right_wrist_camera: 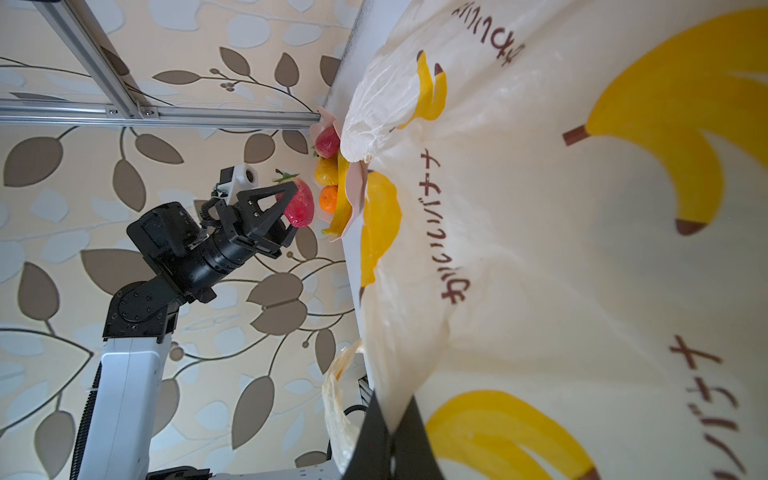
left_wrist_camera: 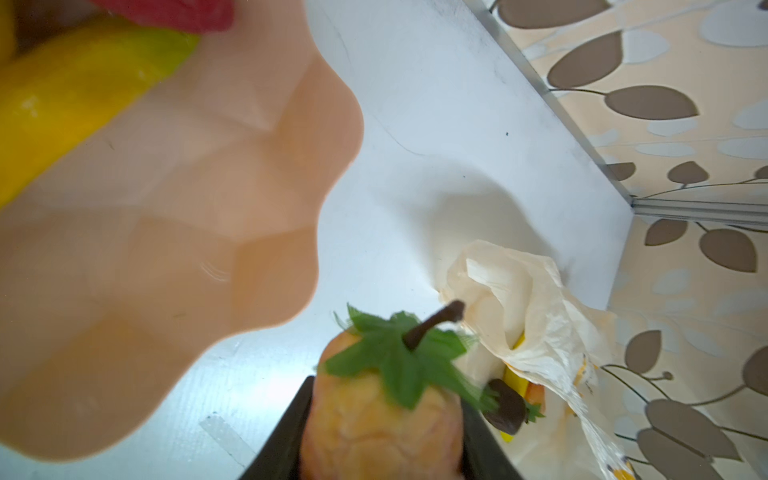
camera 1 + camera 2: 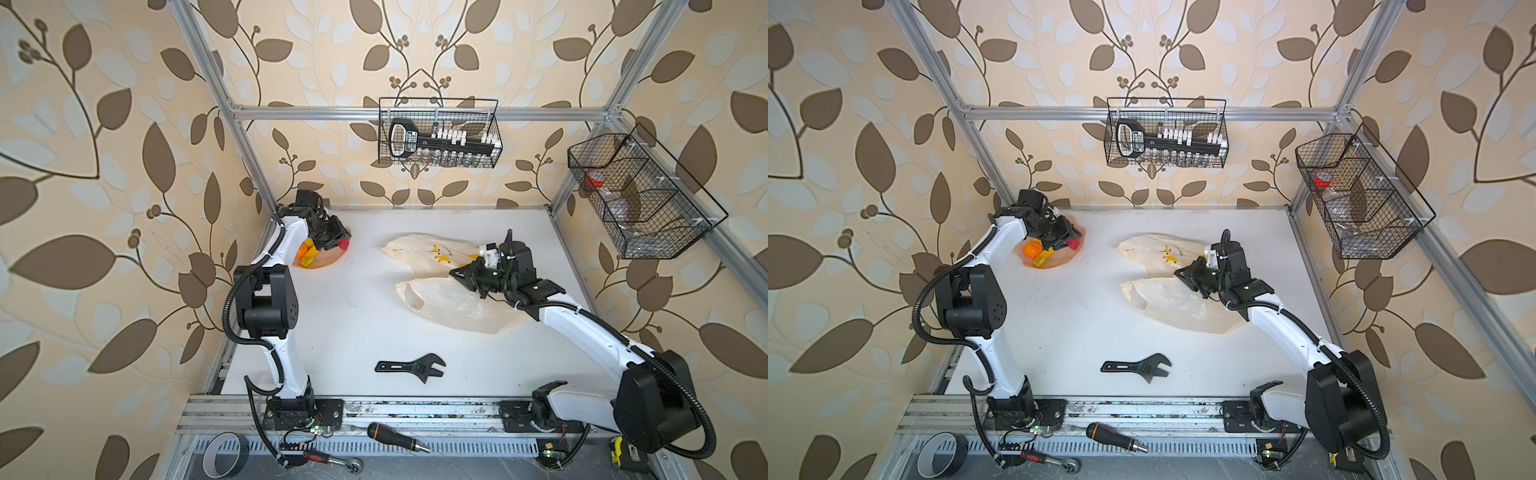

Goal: Place the fruits into the plastic bag
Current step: Pick up the fruit from the plate, then place the fruit in the plastic bag.

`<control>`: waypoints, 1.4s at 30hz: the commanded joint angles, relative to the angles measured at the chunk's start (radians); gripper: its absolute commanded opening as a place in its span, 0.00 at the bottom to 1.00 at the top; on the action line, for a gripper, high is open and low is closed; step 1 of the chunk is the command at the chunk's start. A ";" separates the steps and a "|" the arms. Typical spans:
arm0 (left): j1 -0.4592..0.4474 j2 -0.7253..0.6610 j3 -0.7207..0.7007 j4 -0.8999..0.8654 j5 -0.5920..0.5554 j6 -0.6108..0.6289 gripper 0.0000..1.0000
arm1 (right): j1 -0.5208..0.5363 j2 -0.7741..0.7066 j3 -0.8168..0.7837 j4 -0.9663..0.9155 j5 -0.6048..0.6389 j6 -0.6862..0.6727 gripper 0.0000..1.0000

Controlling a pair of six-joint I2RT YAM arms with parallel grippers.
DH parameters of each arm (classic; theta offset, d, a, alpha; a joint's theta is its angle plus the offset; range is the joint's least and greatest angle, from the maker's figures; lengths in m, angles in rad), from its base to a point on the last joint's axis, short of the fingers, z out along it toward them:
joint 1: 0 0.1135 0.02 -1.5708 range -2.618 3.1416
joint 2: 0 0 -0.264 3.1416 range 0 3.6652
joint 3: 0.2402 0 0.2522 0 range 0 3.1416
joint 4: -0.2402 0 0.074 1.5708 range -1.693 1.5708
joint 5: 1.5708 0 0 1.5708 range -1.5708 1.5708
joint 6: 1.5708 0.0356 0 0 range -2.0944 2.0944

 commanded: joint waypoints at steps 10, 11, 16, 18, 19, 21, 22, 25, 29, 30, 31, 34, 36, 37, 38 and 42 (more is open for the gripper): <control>-0.112 -0.115 -0.130 0.064 0.138 -0.090 0.23 | 0.003 0.007 0.027 0.025 -0.005 0.004 0.00; -0.125 -0.122 -0.142 0.065 0.137 -0.091 0.22 | 0.003 0.007 0.029 0.026 -0.006 0.005 0.00; -0.186 -0.156 -0.237 0.101 0.147 -0.127 0.23 | 0.001 0.009 0.029 0.026 -0.008 0.005 0.00; -0.213 -0.164 -0.285 0.133 0.156 -0.151 0.22 | 0.002 0.012 0.029 0.028 -0.007 0.006 0.00; -0.225 -0.165 -0.297 0.142 0.159 -0.160 0.22 | 0.002 0.013 0.029 0.029 -0.007 0.006 0.00; -0.255 -0.160 -0.319 0.168 0.167 -0.180 0.22 | 0.001 0.016 0.030 0.032 -0.008 0.006 0.00; -0.267 -0.154 -0.324 0.181 0.171 -0.192 0.22 | 0.001 0.019 0.030 0.032 -0.010 0.008 0.00; -0.297 -0.132 -0.323 0.215 0.175 -0.221 0.22 | 0.001 0.022 0.033 0.035 -0.011 0.007 0.00; -0.332 -0.090 -0.291 0.250 0.184 -0.254 0.22 | 0.002 0.023 0.032 0.034 -0.010 0.008 0.00; -0.347 -0.077 -0.279 0.259 0.189 -0.263 0.22 | 0.001 0.023 0.030 0.034 -0.011 0.008 0.00; -0.362 -0.063 -0.270 0.269 0.195 -0.274 0.22 | 0.001 0.024 0.032 0.035 -0.011 0.009 0.00; -0.415 -0.023 -0.259 0.327 0.220 -0.335 0.22 | 0.003 0.027 0.033 0.040 -0.014 0.013 0.00; -0.455 0.003 -0.260 0.386 0.226 -0.384 0.22 | 0.004 0.030 0.033 0.049 -0.016 0.019 0.00; -0.474 0.016 -0.254 0.406 0.229 -0.411 0.22 | 0.005 0.031 0.032 0.053 -0.017 0.022 0.00; -0.497 0.034 -0.246 0.430 0.233 -0.442 0.22 | 0.005 0.032 0.031 0.059 -0.020 0.025 0.00; -0.572 0.100 -0.197 0.512 0.217 -0.537 0.22 | 0.016 0.042 0.031 0.077 -0.022 0.036 0.00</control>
